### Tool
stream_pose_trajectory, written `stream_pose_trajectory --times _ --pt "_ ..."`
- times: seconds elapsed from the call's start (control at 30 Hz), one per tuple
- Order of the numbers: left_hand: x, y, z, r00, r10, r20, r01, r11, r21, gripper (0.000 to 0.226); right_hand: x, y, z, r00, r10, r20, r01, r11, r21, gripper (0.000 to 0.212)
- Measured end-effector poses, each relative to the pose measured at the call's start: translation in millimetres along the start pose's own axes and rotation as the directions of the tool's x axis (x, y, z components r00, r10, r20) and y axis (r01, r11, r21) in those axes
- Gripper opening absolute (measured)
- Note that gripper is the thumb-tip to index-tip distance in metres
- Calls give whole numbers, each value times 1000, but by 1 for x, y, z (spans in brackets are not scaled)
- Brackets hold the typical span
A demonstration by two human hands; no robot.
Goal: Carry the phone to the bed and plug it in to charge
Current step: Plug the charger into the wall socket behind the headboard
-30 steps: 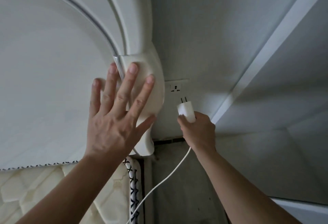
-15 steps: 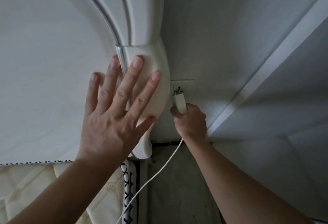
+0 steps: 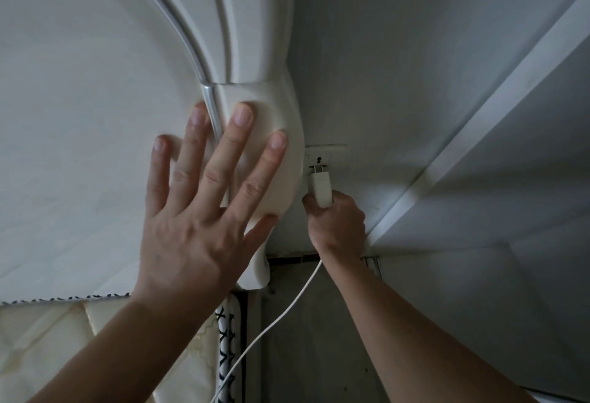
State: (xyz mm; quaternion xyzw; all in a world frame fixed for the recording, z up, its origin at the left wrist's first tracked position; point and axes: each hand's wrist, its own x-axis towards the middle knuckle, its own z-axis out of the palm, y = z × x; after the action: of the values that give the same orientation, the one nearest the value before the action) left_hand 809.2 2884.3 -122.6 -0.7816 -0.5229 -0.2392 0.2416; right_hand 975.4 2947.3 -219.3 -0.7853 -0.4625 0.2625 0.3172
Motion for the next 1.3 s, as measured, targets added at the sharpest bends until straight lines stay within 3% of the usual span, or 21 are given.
stream_pose_trajectory --times 0.2,0.33,0.47,0.57,0.77,0.87,0.97,1.07,1.27,1.3 --pt "1 0 -2 1000 -5 0 5 1000 -4 80 -1 -2 -3 999 -52 -5 52 994 -93 42" --pt "0 0 -4 1000 -2 20 2 1000 7 83 -1 -3 -6 999 -27 28 29 998 -59 37" --pt "1 -1 -5 1000 2 29 -2 1000 7 84 0 -1 -8 996 67 52 -75 984 160 30" --pt "1 1 -6 999 -5 31 5 1000 9 85 0 1 -14 975 152 162 -205 900 385 58" --pt "0 1 -5 1000 0 21 0 1000 4 86 -2 3 -17 947 142 289 -291 762 578 45" --pt "0 0 -4 1000 1 19 -1 1000 1 83 -3 0 -16 955 117 273 -259 781 569 42" --pt "0 1 -4 1000 -4 11 4 1000 6 83 -1 -10 -18 956 141 256 -273 746 608 2" --pt "0 1 -5 1000 -8 12 8 1000 6 86 2 -14 -15 958 161 238 -277 737 616 20" --pt "-1 0 -4 1000 -7 13 7 1000 -1 89 1 -22 -12 951 234 201 -308 727 614 6" --pt "-2 1 -4 1000 -6 6 6 1000 -2 89 2 -22 -10 950 239 200 -311 730 608 13"
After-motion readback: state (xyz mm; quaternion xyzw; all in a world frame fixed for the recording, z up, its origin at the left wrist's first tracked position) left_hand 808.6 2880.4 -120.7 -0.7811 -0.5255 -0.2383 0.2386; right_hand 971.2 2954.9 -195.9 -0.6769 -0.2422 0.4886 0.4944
